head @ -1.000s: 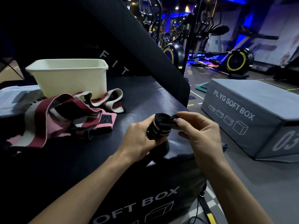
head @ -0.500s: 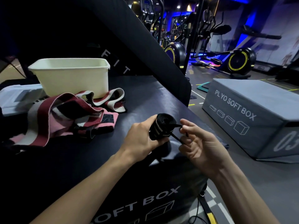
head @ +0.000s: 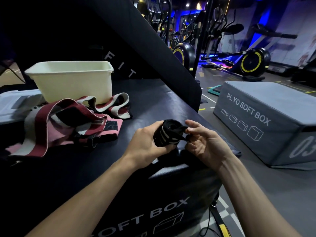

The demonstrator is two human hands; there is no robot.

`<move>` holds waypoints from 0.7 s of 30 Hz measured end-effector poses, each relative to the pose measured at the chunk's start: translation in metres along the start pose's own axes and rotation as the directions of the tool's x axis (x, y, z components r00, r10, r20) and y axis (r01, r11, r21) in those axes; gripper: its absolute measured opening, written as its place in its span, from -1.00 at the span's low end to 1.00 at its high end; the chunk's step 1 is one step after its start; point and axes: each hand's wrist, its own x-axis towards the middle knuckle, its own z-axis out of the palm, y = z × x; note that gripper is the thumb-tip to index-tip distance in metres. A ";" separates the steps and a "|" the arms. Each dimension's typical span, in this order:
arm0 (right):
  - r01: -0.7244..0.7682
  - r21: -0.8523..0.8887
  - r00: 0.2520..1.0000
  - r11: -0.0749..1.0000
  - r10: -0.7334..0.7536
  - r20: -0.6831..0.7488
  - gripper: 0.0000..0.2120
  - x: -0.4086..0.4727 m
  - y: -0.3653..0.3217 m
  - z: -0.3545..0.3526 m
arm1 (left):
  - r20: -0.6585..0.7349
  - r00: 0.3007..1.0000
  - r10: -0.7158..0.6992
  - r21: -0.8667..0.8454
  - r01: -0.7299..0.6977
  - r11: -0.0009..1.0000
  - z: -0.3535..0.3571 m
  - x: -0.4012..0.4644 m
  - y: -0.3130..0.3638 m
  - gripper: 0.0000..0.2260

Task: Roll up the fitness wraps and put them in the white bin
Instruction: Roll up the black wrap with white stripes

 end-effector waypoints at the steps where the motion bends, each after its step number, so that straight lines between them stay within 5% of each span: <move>1: 0.005 0.015 1.000 1.000 -0.005 0.018 -0.67 -0.001 -0.001 0.000 | -0.001 1.000 -0.003 -0.006 0.003 1.000 0.000 0.000 0.000 -0.48; 4: 0.052 0.003 0.992 0.999 -0.052 0.113 -0.62 -0.011 -0.007 -0.002 | -0.008 1.000 -0.008 -0.027 0.007 1.000 0.000 0.000 -0.001 -0.48; 10: 0.236 -0.369 0.967 0.899 -0.181 0.178 -0.76 -0.041 0.000 -0.002 | -0.014 1.000 -0.015 -0.017 0.014 1.000 0.000 0.001 -0.001 -0.48; 13: 0.412 -0.610 0.906 0.676 -0.376 0.195 -0.72 -0.045 0.013 0.006 | -0.008 1.000 -0.009 -0.021 0.009 1.000 0.000 0.000 -0.001 -0.48; 17: 0.507 -0.817 0.736 0.274 -0.631 0.245 -0.60 -0.037 0.025 0.014 | -0.009 1.000 0.005 -0.048 -0.006 0.999 -0.002 -0.001 0.004 -0.45; 21: 0.505 -0.835 0.701 0.219 -0.668 0.249 -0.58 -0.032 0.027 0.022 | -0.004 1.000 -0.004 -0.082 0.004 0.997 -0.002 -0.003 0.008 -0.44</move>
